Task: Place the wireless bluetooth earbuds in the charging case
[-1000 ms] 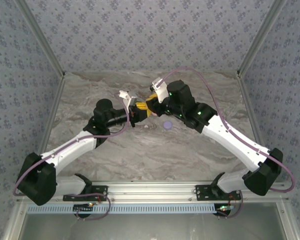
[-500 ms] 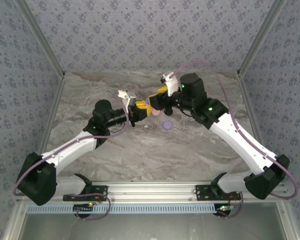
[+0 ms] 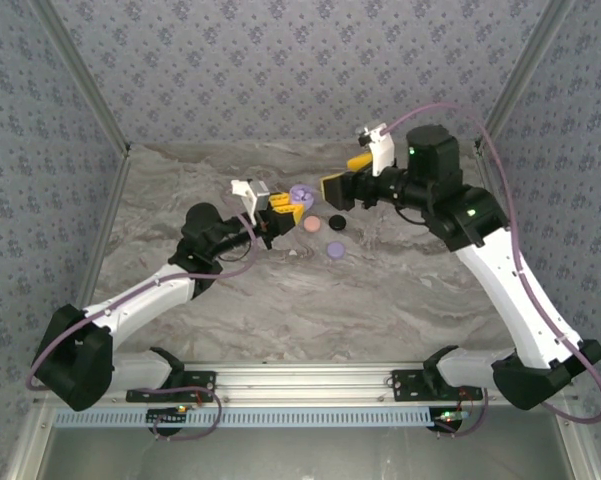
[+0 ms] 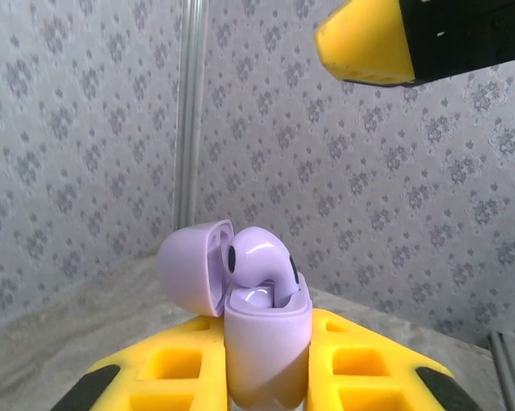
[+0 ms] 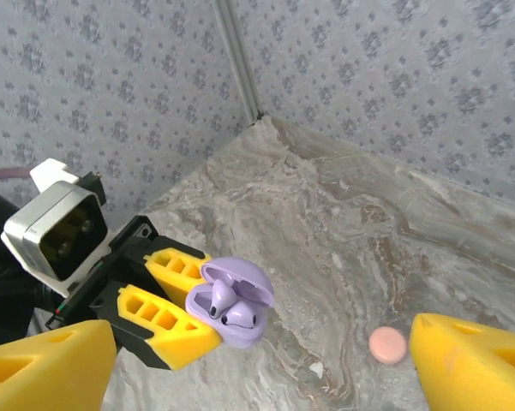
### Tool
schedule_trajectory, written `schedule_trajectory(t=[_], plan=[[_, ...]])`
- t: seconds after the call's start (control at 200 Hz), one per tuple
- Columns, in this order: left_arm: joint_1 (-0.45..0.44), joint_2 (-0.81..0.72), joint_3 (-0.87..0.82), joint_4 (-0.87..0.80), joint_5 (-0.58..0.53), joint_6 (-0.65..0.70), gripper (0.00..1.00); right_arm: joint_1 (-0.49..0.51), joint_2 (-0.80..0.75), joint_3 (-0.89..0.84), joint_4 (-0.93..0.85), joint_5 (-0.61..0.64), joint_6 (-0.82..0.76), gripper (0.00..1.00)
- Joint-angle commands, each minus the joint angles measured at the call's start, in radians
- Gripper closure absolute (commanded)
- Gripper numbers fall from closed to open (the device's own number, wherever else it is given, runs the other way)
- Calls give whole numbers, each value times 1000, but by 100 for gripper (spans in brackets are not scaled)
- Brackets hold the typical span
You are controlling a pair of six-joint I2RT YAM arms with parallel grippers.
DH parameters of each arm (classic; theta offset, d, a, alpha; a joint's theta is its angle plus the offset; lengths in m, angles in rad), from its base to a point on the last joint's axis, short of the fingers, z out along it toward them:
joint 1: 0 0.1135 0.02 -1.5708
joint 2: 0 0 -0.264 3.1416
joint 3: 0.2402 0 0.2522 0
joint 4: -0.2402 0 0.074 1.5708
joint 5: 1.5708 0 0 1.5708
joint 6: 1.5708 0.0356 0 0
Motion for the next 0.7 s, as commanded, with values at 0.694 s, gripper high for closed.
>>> schedule_trajectory(t=[0.694], plan=[[-71,79,158,180,4,72,100,-13,65,134,-123,-191,106,0]])
